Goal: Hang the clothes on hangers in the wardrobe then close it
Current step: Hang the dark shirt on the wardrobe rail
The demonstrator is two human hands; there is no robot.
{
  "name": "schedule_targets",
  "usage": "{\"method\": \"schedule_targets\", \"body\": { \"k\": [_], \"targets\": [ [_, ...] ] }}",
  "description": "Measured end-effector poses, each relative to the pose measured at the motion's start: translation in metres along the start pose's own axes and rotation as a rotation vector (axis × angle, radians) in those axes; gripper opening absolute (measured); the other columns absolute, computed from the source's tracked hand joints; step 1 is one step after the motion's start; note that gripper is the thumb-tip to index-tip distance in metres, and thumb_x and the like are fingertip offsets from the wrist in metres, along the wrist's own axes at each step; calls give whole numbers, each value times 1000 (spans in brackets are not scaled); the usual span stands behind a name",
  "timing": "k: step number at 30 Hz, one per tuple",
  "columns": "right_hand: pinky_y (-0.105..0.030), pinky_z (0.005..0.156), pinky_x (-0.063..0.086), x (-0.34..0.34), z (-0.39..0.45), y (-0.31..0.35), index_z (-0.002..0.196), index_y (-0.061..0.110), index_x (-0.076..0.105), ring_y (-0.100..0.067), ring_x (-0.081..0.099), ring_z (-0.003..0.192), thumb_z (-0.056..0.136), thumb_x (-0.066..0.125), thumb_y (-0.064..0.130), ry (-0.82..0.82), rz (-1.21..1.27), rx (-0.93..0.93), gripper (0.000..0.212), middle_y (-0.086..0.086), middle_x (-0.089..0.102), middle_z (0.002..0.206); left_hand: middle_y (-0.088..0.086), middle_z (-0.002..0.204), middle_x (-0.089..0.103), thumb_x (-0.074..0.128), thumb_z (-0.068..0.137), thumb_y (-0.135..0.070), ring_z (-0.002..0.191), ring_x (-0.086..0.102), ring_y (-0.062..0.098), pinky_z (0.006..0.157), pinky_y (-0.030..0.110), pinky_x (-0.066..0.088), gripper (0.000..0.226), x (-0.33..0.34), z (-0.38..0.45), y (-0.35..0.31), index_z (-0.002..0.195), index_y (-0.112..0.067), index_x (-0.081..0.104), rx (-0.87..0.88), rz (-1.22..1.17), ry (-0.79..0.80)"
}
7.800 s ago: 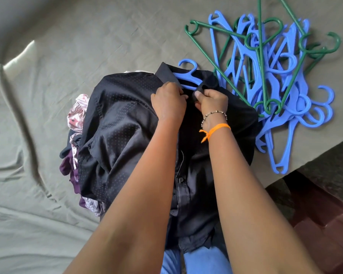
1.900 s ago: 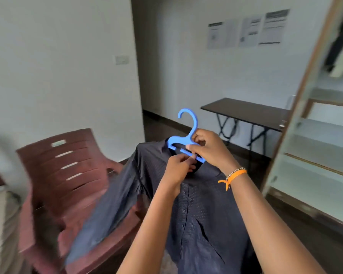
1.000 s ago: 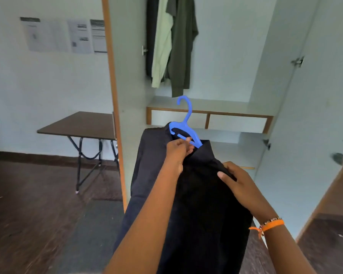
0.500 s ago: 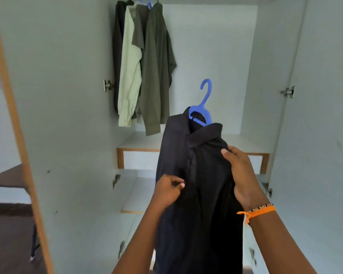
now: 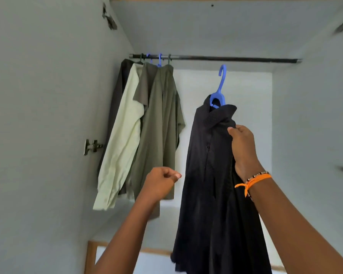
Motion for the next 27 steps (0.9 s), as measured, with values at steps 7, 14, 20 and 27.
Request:
{"method": "schedule_targets", "body": {
  "k": [7, 14, 20, 27],
  "targets": [
    [-36, 68, 36, 49, 155, -31, 86, 15, 49, -22, 43, 75, 89, 45, 20, -68, -23, -130, 7, -8, 46, 84, -8, 99, 68, 58, 93, -21, 92, 61, 5, 90, 26, 46, 13, 3, 159, 0, 91, -19, 71, 96, -38, 61],
    [-37, 64, 37, 99, 295, -28, 78, 11, 49, -24, 46, 70, 83, 46, 19, -56, -57, -294, 10, -12, 48, 77, -2, 97, 68, 58, 93, -18, 94, 62, 8, 87, 21, 45, 11, 30, 284, -18, 94, -22, 68, 238, -50, 42],
    [-38, 72, 46, 149, 393, -39, 77, 6, 50, -30, 57, 80, 86, 44, 12, -19, -45, -291, 12, -10, 56, 80, -3, 94, 68, 60, 92, -15, 88, 61, 5, 77, 17, 44, 11, 31, 381, -49, 90, -22, 69, 360, -4, -79],
    [-35, 77, 42, 177, 473, -43, 85, 6, 44, -28, 49, 84, 91, 39, 9, -37, -117, -364, 8, -2, 44, 73, -9, 84, 63, 60, 92, -16, 87, 57, 6, 85, 23, 42, 9, 25, 460, -76, 92, -19, 68, 443, 63, -144]
  ]
}}
Point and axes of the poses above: each hand's wrist, its own z-axis towards the middle knuckle, its own x-axis out of the palm, y = z × x, the point moved 9 cm from there along z, towards the middle knuckle
